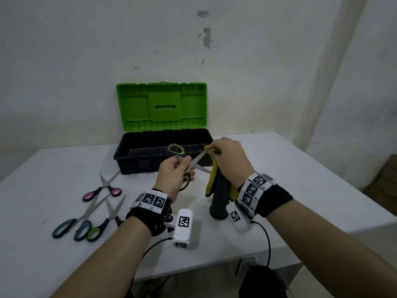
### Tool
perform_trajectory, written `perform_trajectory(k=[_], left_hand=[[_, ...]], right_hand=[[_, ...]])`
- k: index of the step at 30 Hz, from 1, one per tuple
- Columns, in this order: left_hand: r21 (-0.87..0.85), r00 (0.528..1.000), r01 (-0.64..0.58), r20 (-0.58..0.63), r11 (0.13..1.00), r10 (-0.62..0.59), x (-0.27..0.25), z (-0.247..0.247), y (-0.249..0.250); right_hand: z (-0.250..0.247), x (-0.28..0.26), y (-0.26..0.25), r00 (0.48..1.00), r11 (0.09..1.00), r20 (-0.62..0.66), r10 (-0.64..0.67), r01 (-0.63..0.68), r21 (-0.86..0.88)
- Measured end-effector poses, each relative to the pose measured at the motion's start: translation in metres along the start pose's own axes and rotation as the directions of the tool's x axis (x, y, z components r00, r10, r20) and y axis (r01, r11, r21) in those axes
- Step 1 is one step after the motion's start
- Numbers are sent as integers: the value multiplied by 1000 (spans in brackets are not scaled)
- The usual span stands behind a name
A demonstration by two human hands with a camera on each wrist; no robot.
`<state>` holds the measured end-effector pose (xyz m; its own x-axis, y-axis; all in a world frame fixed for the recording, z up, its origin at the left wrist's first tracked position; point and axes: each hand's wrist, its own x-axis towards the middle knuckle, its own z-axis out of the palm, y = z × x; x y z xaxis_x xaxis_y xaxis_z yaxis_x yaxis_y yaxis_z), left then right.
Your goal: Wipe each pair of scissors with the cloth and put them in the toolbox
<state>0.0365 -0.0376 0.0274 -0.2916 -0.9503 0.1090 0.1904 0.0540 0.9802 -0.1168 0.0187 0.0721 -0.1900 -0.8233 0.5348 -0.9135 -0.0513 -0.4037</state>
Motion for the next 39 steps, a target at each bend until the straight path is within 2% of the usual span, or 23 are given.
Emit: perform_trajectory(k=[3, 5, 8, 9, 11, 14, 16, 19, 22, 27, 33, 36, 39], left_hand=[[22, 1000, -13, -20, 1000, 14, 2, -5, 1], [44, 999, -29, -26, 999, 31, 4, -5, 0], [59, 999, -39, -14, 998, 40, 2, -1, -3], [60, 999, -41, -1, 997, 41, 1, 1, -4], [55, 999, -37, 7, 998, 37, -1, 2, -5], [12, 999, 12, -50, 1000, -11, 0, -1, -5], [-58, 994, 62, -85, 996, -67, 3, -3, -4], [-178, 985, 113, -111, 978, -134, 5, -4, 0], [-237, 972, 168, -123, 957, -201, 5, 0, 1], [-159, 993, 112, -31, 981, -118, -2, 4, -1], [-142, 992, 59, -99, 988, -73, 0, -11, -2], [-122, 996, 51, -61, 991, -58, -1, -9, -1], [-130, 998, 44, -45, 991, -51, -4, -6, 0]], right_hand=[[-9, 4, 10, 993, 993, -44, 113, -113, -12], [-11, 2, 3, 996, 998, -52, 66, -65, 20], [-3, -6, -17, 996, 997, 42, -74, 73, 35], [0, -7, -18, 994, 996, 67, -84, 83, 18], [0, -5, -14, 997, 1000, 77, -20, 21, -20], [-7, 0, -4, 996, 995, 46, 80, -78, -54], [-14, 0, -3, 996, 996, 27, 89, -88, -27], [-18, -5, -15, 998, 1000, 53, 25, -26, 11], [-9, -8, -29, 988, 997, 131, -80, 80, 5], [15, -9, -42, 953, 986, 266, -148, 164, -41], [18, -10, -39, 941, 977, 303, -154, 190, -94], [15, -10, -48, 942, 978, 278, -187, 204, -32], [15, -12, -56, 939, 977, 295, -175, 203, -67]])
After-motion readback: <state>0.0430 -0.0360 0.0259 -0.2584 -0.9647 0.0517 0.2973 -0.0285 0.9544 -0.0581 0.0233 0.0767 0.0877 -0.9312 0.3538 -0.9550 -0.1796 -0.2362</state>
